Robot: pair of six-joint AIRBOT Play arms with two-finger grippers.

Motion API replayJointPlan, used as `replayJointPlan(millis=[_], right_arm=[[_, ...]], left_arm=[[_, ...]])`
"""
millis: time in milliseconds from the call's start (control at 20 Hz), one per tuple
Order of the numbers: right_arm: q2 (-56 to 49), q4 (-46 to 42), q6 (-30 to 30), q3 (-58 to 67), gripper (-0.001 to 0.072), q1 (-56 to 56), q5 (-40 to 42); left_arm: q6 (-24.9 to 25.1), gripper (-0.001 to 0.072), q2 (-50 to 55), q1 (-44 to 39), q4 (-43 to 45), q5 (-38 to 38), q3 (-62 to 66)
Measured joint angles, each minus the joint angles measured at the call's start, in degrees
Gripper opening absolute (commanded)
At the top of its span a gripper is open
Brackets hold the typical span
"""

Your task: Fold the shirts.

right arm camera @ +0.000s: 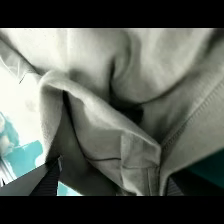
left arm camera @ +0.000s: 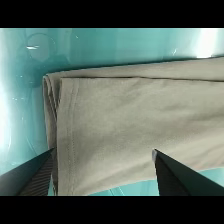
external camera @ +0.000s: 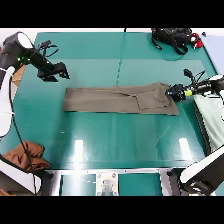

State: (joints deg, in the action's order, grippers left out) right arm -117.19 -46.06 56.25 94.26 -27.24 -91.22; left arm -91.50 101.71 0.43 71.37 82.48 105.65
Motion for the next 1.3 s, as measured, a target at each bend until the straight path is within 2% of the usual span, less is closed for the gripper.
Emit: replayJointPlan(millis=[100, 150, 200, 250, 300, 500, 550, 600, 650, 950, 1150, 1300], right_arm=[[-0.09, -1.42, 0.04, -0.17, 0.0107, 0.33, 1.81], [-0.31, -1.66, 0.42, -0.46, 0.0117, 0.42, 2.16], [-0.28, -2.12, 0.28, -0.42, 0.0025, 0.66, 1.79], [-0.17, -2.23, 0.26, -0.39, 0.0017, 0.92, 1.70], [-0.22, -1.90, 0.31, -0.42, 0.0016, 0.94, 1.29], [-0.04, -1.42, 0.37, -0.07, 0.0018, 1.22, -0.74], [-0.04, -1.38, 0.59, 0.15, 0.0156, 1.27, -1.09], [-0.04, -1.25, 0.94, 0.48, 0.0372, 1.27, -1.51], [0.00, -1.09, 1.44, 0.87, 0.0542, 1.22, -2.01], [0.02, -1.14, 3.32, 3.15, 0.0543, -2.91, -6.08], [0.02, -0.44, 2.91, 2.62, 0.0544, -6.82, -10.47], [0.02, 0.09, 1.68, -0.33, 0.0580, -7.23, -11.15]], left_arm=[[0.02, 0.0713, 0.00, 0.00, -0.04, -0.13, 0.00], [0.02, 0.0679, 0.00, 0.00, -0.13, -0.20, 0.00], [0.02, 0.0449, 0.00, 0.02, -0.85, -0.42, 0.00], [0.13, 0.0183, 0.00, -0.07, -1.90, -0.66, 0.00], [0.74, 0.0022, 0.00, -0.52, -3.37, -1.14, 0.00], [4.15, 0.0022, 0.50, -6.58, -7.89, -5.44, 0.00], [4.63, 0.0022, 0.92, -8.94, -8.52, -7.19, 0.00], [4.96, 0.0022, 1.51, -11.37, -8.85, -9.05, 0.00], [5.25, 0.0022, 2.23, -13.94, -9.20, -10.93, 0.00], [6.51, 0.0022, 6.60, -29.42, -10.51, -24.30, -0.09], [8.50, 0.0023, 7.89, -34.23, -10.67, -27.58, -0.11], [9.14, 0.0022, 8.22, -35.19, -10.78, -28.46, -0.11]])
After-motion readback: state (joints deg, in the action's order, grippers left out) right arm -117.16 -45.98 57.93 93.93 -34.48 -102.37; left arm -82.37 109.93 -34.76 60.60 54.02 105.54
